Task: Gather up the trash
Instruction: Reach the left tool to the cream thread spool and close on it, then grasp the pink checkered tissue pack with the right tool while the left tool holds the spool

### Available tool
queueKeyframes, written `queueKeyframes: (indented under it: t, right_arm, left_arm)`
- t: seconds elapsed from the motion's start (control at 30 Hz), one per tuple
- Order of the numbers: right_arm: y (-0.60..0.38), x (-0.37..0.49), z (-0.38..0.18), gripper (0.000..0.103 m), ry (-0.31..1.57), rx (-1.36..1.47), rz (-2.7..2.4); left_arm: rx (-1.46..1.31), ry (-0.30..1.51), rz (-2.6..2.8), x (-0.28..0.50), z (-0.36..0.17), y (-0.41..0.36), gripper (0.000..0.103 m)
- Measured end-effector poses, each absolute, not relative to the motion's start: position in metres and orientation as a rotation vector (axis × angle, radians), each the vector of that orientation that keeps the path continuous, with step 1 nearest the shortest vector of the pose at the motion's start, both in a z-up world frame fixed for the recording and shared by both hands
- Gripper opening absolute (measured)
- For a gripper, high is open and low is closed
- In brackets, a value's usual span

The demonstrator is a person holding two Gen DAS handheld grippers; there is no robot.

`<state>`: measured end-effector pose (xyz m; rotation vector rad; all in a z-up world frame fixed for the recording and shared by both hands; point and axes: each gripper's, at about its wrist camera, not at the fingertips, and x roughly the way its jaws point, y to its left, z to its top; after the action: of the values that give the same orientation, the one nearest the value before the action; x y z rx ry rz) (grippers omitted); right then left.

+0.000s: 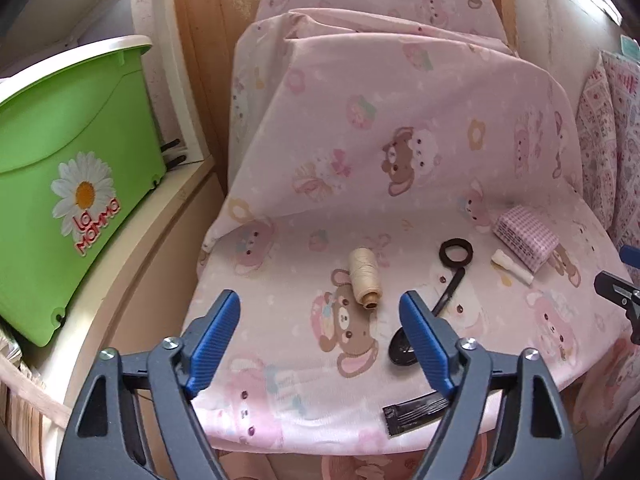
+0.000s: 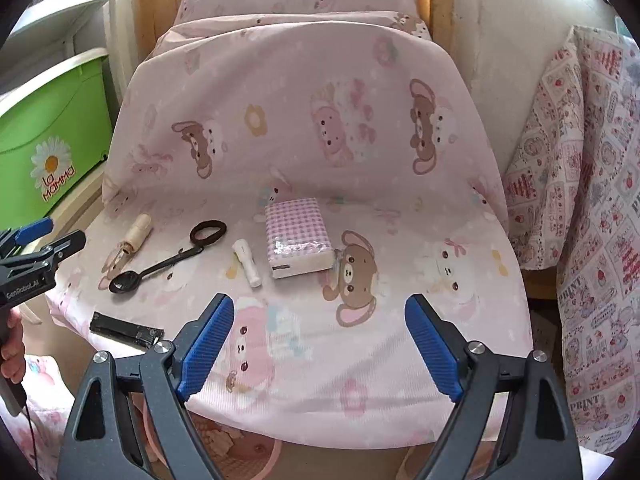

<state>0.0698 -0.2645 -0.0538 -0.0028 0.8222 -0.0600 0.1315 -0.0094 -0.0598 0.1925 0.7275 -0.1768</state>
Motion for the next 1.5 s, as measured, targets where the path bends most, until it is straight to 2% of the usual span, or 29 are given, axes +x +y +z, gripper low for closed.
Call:
queueKeyframes:
  t: [0.07,0.13,0.23,0.3,0.4,0.43,0.47,0.53,0.63,0.73,1.07,1.23,1.5]
  right_arm:
    - [-0.259,0.071,-0.057,0.089,0.829,-0.011,-0.046]
    - [-0.257,0.073,-0.059,0.089,0.838,-0.003,-0.044]
    - [-0.258,0.076,-0.063,0.089,0.843,-0.015,-0.072]
    - [-0.259,0.077,-0.062,0.089,0.840,-0.018,-0.085]
    - [-0.263,0.078,-0.061,0.089,0.836,-0.007,-0.092]
    - [-0.263,0.078,-0.062,0.089,0.835,-0.006,-0.097]
    - [-0.264,0.078,-0.062,0.089,0.834,-0.010,-0.106]
    - [-0.265,0.079,-0.063,0.089,0.840,-0.015,-0.120]
    - [-0.269,0.080,-0.064,0.089,0.848,0.005,-0.121]
    - [-0.271,0.081,-0.065,0.089,0.851,0.016,-0.118]
    - [-0.275,0.097,-0.055,0.089,0.820,0.048,-0.051]
    - [-0.292,0.111,-0.065,0.089,0.868,0.174,-0.084]
    - [-0.291,0.154,-0.057,0.089,0.862,0.079,-0.056]
  left_arm:
    - [0.233,0.768,-0.204,0.139,-0.073,-0.022,0.048]
    - [0.236,0.798,-0.243,0.144,-0.080,-0.032,0.042]
    - [0.197,0.814,-0.284,0.149,-0.081,-0.038,0.043]
    - [0.168,0.840,-0.288,0.158,-0.084,-0.039,0.056]
    - [0.138,0.865,-0.260,0.178,-0.096,-0.037,0.058]
    - [0.135,0.885,-0.231,0.185,-0.101,-0.036,0.057]
    - [0.118,0.898,-0.208,0.191,-0.105,-0.033,0.047]
    - [0.059,0.932,-0.211,0.199,-0.108,-0.028,0.036]
    - [0.025,0.925,-0.224,0.204,-0.106,-0.026,0.036]
    - [0.066,0.917,-0.233,0.207,-0.108,-0.030,0.022]
    - [0.083,0.768,-0.228,0.172,-0.061,-0.032,0.022]
    - [0.127,0.723,-0.247,0.150,-0.046,-0.039,0.022]
    - [0.142,0.665,-0.201,0.132,-0.036,-0.034,0.022]
